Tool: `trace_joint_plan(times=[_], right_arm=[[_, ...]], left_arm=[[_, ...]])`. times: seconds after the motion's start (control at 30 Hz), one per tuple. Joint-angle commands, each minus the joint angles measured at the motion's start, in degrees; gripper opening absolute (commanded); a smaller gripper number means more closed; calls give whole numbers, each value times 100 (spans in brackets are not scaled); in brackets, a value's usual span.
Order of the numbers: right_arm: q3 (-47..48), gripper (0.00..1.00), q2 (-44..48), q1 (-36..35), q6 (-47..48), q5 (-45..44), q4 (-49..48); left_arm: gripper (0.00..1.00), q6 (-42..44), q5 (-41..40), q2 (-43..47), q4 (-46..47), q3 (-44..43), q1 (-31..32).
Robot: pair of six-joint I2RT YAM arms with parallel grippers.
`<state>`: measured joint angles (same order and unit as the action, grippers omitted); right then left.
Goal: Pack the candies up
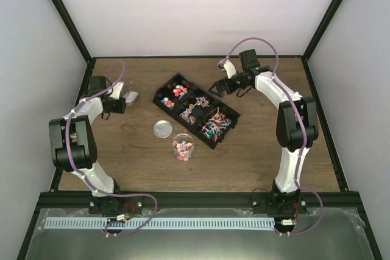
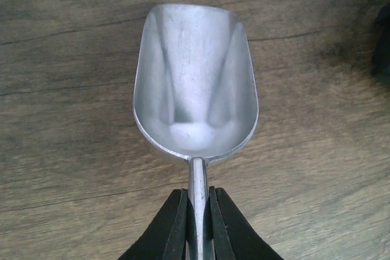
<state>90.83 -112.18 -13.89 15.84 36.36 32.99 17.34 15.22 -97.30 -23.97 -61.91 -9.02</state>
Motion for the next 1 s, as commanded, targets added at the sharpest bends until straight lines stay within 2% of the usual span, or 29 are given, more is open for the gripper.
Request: trace_joint_plan(times=[0.0, 0.47, 0.67, 0.8, 0.97], right_arm=[[-59, 100, 228, 53, 77, 29, -28], [9, 100, 171, 44, 55, 104, -74], [65, 100, 165, 45, 84, 131, -61], [57, 100, 203, 46, 146, 264, -99], [247, 100, 218, -72, 360, 427, -138]], left_arm=[[14, 221, 21, -111, 165, 239, -30], [29, 342, 37, 49, 58, 540, -55], [49, 439, 202, 532, -202, 440, -65], [52, 782, 500, 907, -559, 339, -56], [57, 799, 935, 1368, -843, 379, -56]])
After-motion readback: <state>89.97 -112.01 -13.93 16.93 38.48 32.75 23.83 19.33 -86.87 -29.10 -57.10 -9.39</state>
